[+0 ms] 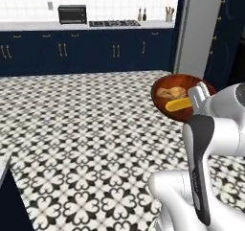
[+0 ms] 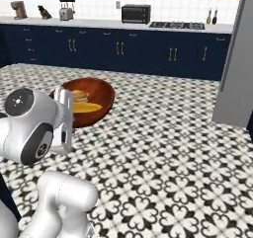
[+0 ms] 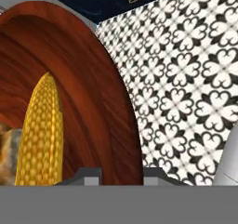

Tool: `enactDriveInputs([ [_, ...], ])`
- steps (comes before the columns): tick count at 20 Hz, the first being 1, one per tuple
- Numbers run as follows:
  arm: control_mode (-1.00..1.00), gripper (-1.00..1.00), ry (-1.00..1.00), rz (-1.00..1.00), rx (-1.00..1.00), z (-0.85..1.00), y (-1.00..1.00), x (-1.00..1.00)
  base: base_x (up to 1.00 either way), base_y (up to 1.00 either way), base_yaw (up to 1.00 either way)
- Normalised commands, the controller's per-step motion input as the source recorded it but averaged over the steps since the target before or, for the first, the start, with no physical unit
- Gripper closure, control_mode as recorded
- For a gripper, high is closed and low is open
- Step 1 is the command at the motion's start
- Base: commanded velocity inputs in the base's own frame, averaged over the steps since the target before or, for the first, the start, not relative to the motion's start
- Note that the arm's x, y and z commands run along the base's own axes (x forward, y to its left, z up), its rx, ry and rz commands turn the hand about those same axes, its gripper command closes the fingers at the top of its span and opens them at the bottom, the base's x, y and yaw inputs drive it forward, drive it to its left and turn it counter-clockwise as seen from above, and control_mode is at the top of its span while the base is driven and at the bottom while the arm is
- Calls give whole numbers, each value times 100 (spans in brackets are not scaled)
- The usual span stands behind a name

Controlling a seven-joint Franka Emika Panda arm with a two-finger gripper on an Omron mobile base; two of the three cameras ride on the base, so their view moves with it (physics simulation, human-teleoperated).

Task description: Pick the chicken drumstick and corn from their plates and place them in the bowl. Then put the bowl in the fridge.

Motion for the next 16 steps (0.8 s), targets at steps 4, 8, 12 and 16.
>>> enactDriveInputs([
  [4, 100, 100, 0, 0, 0, 0, 0, 0, 100, -16, 21],
  [8, 100, 100, 0, 0, 0, 0, 0, 0, 100, -8, 0],
  [12, 100, 100, 0, 0, 0, 0, 0, 0, 100, 1, -8],
  [16, 100, 100, 0, 0, 0, 0, 0, 0, 100, 11, -1],
])
